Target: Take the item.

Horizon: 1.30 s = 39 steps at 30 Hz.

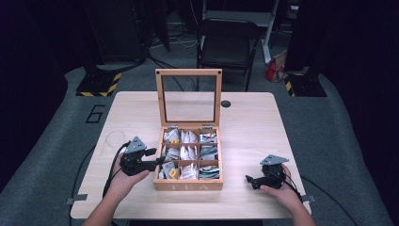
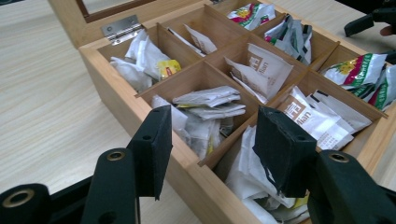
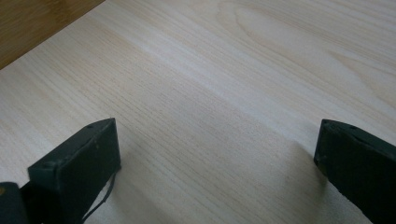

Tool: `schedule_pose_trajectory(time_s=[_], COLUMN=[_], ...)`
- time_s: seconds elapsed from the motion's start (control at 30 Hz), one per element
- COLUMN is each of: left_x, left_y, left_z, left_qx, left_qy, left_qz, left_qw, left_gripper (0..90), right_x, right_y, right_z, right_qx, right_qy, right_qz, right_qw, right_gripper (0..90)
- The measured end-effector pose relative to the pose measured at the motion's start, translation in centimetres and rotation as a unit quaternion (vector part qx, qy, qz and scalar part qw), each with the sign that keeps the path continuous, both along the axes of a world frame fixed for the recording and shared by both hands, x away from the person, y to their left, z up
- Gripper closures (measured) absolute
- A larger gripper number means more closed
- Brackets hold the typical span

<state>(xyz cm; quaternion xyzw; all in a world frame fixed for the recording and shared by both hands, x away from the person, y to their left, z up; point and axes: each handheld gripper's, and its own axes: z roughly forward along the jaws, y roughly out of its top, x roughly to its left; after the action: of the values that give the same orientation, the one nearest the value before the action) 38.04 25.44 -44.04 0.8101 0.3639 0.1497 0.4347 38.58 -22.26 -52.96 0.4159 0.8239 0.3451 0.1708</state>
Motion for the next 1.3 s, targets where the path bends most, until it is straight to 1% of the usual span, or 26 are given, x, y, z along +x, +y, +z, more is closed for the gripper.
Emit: schedule_pose_trajectory(time_s=[0.1, 0.17, 0.4, 0.57, 0.6, 0.7, 0.73, 0.77, 0.8, 0.9, 0.93, 1.0, 1.07, 1.1, 1.13, 1.23, 1.3], left_x=[-0.2, -0.3, -0.6, -0.8, -0.8, -0.8, -0.8, -0.8, -0.8, -0.8, -0.8, -0.8, -0.8, -0.8, -0.8, -0.9, -0.9], left_y=[-0.3, -0.6, -1.1, -1.2, -1.2, -1.3, -1.3, -1.4, -1.4, -1.4, -1.4, -1.4, -1.4, -1.5, -1.5, -1.7, -1.7], left_z=[-0.1, -0.2, -0.5, -0.9, -0.8, -0.9, -0.9, -1.0, -1.0, -1.1, -1.1, -1.1, -1.2, -1.3, -1.3, -1.3, -1.3], left_qx=[0.003, 0.001, 0.004, 0.002, 0.005, -0.002, 0.001, 0.000, 0.001, -0.002, -0.002, -0.003, -0.004, -0.006, -0.005, -0.010, -0.008], left_qy=[0.002, 0.004, 0.007, 0.010, 0.012, 0.016, 0.015, 0.013, 0.017, 0.020, 0.025, 0.027, 0.035, 0.034, 0.037, 0.039, 0.038], left_qz=[-0.008, -0.012, -0.022, -0.021, -0.025, -0.026, -0.028, -0.025, -0.028, -0.025, -0.028, -0.027, -0.031, -0.030, -0.033, -0.037, -0.038], left_qw=[1.0000, 0.9999, 0.9997, 0.9997, 0.9996, 0.9995, 0.9995, 0.9996, 0.9995, 0.9995, 0.9993, 0.9993, 0.9989, 0.9990, 0.9987, 0.9985, 0.9985], left_gripper=[48.6, 49.9, 54.4, 57.1, 58.2, 60.9, 61.9, 62.1, 63.1, 65.7, 66.4, 68.4, 70.5, 71.9, 72.9, 76.3, 77.8], right_x=[0.0, 0.0, 0.0, 0.0, 0.0, 0.0, 0.0, 0.0, 0.0, 0.0, 0.0, 0.0, 0.0, 0.0, 0.0, 0.0, 0.0], right_y=[0.0, 0.0, 0.0, 0.0, 0.0, 0.0, 0.0, 0.0, 0.0, 0.0, 0.0, 0.0, 0.0, 0.0, 0.0, 0.0, 0.0], right_z=[0.0, 0.0, 0.0, 0.0, 0.0, 0.0, 0.0, 0.0, 0.0, 0.0, 0.0, 0.0, 0.0, 0.0, 0.0, 0.0, 0.0], right_qx=[0.000, 0.000, 0.000, 0.000, 0.000, 0.000, 0.000, 0.000, 0.000, 0.000, 0.000, 0.000, 0.000, 0.000, 0.000, 0.000, 0.000], right_qy=[0.000, 0.000, 0.001, 0.001, 0.001, 0.001, 0.001, 0.000, 0.001, 0.000, 0.000, 0.000, 0.001, 0.001, 0.000, 0.001, 0.001], right_qz=[0.000, 0.000, 0.001, 0.001, 0.001, 0.001, 0.001, 0.000, 0.001, 0.000, 0.000, 0.000, 0.001, 0.001, 0.000, 0.001, 0.001], right_qw=[1.0000, 1.0000, 1.0000, 1.0000, 1.0000, 1.0000, 1.0000, 1.0000, 1.0000, 1.0000, 1.0000, 1.0000, 1.0000, 1.0000, 1.0000, 1.0000, 1.0000], right_gripper=[0.0, 0.0, 0.0, 0.0, 0.0, 0.0, 0.0, 0.0, 0.0, 0.0, 0.0, 0.0, 0.0, 0.0, 0.0, 0.0, 0.0])
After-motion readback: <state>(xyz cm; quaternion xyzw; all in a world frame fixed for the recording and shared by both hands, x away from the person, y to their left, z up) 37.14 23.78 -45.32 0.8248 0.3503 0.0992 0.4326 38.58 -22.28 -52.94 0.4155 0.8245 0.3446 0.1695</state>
